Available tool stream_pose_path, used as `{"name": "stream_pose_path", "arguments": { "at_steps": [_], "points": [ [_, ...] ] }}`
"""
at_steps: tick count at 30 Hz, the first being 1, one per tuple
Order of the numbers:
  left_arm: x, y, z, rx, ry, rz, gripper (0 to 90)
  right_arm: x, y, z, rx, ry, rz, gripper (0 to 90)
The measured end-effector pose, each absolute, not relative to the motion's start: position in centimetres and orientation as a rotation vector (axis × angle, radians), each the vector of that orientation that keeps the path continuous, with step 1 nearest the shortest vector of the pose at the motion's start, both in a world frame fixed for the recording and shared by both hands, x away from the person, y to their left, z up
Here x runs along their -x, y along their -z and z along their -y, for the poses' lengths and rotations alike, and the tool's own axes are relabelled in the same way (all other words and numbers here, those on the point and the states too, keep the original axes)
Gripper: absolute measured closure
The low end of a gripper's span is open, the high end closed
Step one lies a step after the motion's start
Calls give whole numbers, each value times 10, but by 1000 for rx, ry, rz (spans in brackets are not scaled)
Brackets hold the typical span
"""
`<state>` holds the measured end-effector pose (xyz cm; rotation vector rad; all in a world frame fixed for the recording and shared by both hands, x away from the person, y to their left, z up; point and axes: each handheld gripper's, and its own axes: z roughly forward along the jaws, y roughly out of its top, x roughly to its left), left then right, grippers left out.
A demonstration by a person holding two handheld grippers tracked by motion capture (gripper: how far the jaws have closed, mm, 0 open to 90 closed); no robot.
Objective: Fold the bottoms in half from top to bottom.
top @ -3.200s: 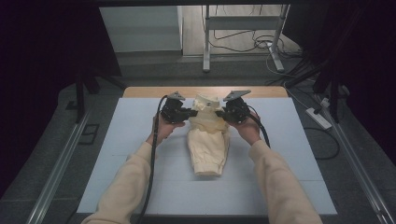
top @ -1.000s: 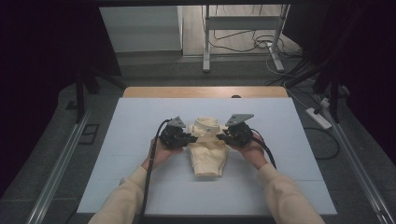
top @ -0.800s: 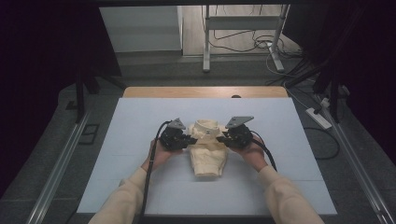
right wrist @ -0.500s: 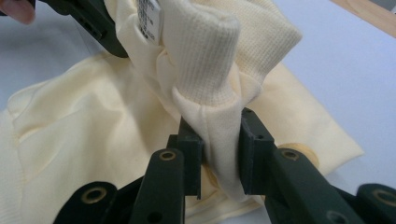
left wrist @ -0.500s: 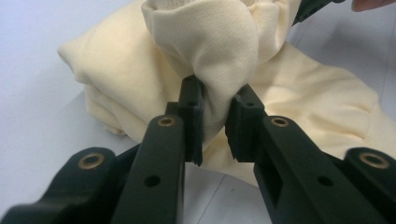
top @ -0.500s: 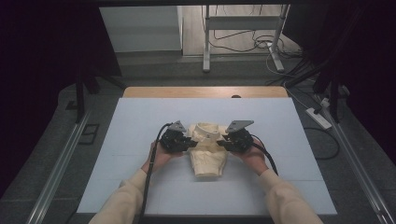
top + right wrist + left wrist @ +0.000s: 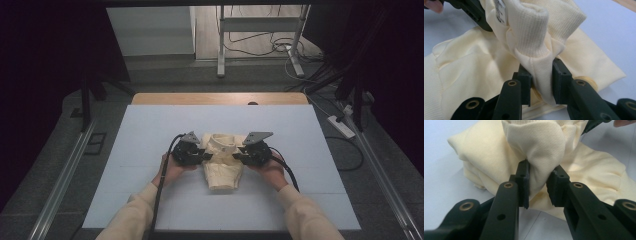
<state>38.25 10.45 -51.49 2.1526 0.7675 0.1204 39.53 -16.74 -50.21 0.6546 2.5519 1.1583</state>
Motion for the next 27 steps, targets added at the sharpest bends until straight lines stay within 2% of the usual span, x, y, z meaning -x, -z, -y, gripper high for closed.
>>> {"name": "stream_pose_path", "arguments": {
  "at_steps": [6, 11, 14, 20, 27],
  "points": [
    [-382, 514, -104, -2145, -106, -773, 671, -394, 501, 167, -662, -1160, -2553, 679],
    [-376, 506, -104, -2123, -123, -800, 474, -391, 497, 168, -704, -1176, -2547, 566],
    [-371, 500, -109, -2104, -120, -813, 395, -386, 492, 171, -723, -1185, -2544, 496],
    [-360, 492, -125, -2071, -114, -826, 373, -370, 481, 183, -744, -1206, -2532, 417],
    [-355, 488, -136, -2049, -128, -838, 373, -356, 467, 201, -791, -1251, -2498, 403]
  ]
}}
